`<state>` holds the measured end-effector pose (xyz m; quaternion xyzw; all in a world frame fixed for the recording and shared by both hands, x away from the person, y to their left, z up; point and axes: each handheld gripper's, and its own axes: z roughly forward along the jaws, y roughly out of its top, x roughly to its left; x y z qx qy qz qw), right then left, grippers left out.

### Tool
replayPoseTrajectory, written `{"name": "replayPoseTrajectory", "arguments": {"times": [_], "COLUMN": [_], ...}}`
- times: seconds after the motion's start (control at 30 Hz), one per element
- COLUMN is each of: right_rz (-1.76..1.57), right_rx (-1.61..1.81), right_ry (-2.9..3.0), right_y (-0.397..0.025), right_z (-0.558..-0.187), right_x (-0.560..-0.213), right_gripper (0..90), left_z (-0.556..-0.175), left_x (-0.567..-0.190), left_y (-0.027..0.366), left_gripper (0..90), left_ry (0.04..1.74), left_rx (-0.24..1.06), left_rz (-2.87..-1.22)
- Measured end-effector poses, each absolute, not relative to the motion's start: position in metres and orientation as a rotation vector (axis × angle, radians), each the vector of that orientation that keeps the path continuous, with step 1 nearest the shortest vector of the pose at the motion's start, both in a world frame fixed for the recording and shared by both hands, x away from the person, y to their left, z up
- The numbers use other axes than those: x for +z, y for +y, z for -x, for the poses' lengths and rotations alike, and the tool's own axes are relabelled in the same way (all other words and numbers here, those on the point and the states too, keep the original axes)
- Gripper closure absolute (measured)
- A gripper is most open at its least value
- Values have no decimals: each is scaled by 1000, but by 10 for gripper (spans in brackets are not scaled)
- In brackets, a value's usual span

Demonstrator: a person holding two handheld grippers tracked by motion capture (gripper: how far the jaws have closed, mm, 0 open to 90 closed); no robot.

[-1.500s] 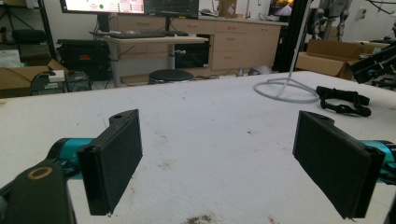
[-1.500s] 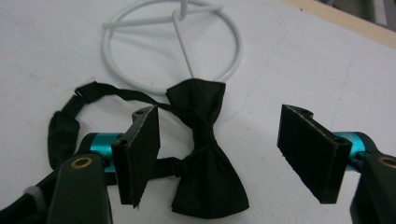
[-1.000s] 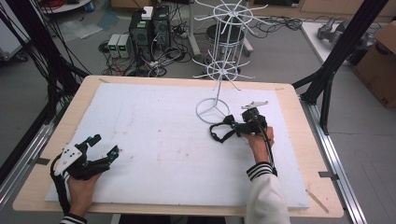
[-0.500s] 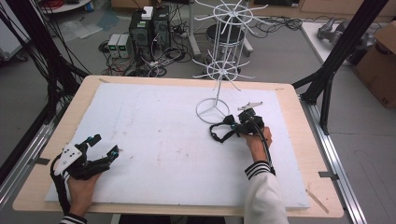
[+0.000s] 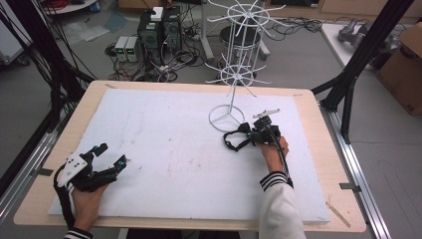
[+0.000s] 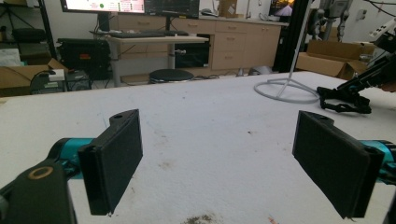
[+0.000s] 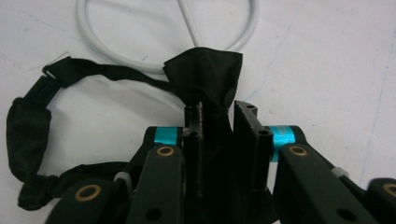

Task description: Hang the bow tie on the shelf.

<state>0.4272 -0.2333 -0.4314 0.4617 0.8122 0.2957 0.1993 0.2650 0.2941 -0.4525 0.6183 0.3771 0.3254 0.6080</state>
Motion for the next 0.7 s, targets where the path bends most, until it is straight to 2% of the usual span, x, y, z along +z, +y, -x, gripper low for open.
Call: {"name": "replayPoseTrajectory", "arguments": {"times": [0.7], "right_rz": [-1287], "right_rx": [873], "right_ry": [2233], "right_y": [-234], "right_z": [-422], "right_x": [-425], "right_gripper": [770], "left_z": [-265], "left_x": [-453], "left_y": [294], "left_gripper": [163], "left_ry": [865], "left_rx": [754], "left_rz": [-1430]}}
